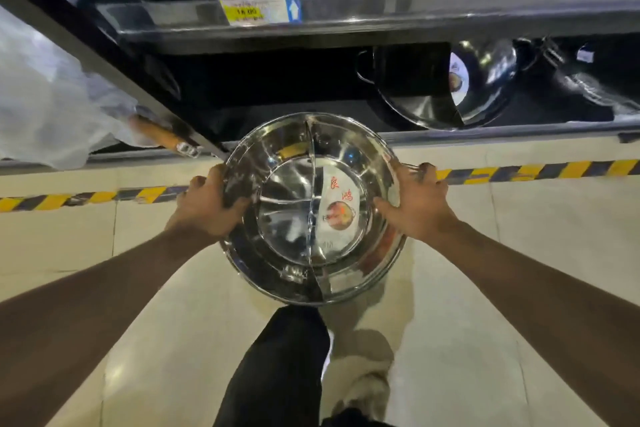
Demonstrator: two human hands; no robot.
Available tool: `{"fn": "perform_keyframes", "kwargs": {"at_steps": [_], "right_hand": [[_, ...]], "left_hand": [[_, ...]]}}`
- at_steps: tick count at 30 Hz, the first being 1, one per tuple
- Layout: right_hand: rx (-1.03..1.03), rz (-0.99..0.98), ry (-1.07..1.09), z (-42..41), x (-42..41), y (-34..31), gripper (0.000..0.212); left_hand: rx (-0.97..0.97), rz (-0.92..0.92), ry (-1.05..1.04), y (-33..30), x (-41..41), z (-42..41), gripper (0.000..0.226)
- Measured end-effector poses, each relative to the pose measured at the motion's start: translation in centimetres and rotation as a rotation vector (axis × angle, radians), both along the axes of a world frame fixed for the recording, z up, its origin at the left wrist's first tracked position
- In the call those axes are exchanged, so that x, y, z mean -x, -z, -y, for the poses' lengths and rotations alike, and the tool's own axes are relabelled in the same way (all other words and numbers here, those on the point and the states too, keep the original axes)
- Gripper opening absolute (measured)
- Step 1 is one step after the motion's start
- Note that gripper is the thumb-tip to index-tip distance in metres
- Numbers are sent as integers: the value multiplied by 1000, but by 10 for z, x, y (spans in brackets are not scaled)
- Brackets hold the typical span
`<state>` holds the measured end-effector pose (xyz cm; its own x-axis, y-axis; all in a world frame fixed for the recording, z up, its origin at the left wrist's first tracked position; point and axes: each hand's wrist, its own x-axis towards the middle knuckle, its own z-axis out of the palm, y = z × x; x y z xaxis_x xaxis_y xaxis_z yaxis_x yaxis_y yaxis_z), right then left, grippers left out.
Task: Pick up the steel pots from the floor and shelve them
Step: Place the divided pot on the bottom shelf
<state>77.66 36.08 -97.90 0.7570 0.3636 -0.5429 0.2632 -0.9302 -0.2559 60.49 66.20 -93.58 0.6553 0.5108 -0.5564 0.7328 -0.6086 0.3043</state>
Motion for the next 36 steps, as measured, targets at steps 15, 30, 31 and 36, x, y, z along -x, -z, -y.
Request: {"fn": "perform_keyframes", "kwargs": {"at_steps": [15,30,31,36], "right_hand": [[4,114,0,-95,-104,72,82],[-95,120,-25,-72,-30,53,92],[-80,111,-59,-68,-20,55,92],[-68,115,-143,-92,-31,75,99]], "left_hand": [[-125,347,-44,82,-46,-33,74],[810,290,-1209,94,-55,49,26],[805,295,-1168,96,-62,46,26],[735,356,-1113,103,-104,9,19]]}}
